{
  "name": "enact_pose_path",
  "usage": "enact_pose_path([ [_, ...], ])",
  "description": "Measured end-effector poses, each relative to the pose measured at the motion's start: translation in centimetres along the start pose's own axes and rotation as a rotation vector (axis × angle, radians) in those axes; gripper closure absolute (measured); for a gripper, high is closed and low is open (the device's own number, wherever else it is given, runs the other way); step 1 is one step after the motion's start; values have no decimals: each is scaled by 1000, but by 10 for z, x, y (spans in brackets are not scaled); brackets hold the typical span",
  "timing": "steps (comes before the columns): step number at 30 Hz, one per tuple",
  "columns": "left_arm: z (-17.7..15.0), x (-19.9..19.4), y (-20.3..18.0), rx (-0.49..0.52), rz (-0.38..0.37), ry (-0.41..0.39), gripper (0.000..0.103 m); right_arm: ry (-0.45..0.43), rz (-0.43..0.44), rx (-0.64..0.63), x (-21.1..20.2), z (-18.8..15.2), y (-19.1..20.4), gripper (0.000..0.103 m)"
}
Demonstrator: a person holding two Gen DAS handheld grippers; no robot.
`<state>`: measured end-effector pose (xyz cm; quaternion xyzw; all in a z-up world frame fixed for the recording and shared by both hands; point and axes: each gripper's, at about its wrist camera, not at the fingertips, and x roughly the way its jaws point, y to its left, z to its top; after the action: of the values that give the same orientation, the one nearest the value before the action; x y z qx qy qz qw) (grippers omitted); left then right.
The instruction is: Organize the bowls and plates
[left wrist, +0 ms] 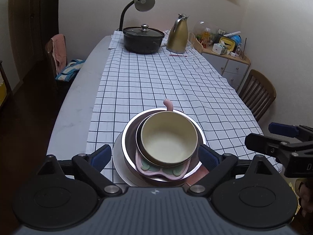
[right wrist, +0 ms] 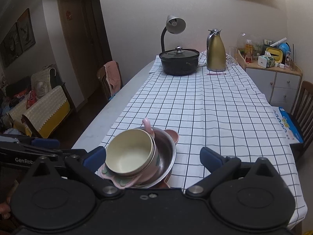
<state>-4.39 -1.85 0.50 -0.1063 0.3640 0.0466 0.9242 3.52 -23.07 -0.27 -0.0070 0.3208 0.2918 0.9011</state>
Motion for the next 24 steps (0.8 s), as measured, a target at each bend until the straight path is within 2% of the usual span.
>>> enact_pose_path([
  [5,-1,-11,-6,10,23,-32,7,-16,4,-18,-7,0,5,0],
  [12,-3,-26,-19,39,36,-90,7,-82,-14,-57,-20,0,11,0],
  [24,-4,-36,-29,51,32,-125,7,-102,14,-16,-28,-3,2,0],
])
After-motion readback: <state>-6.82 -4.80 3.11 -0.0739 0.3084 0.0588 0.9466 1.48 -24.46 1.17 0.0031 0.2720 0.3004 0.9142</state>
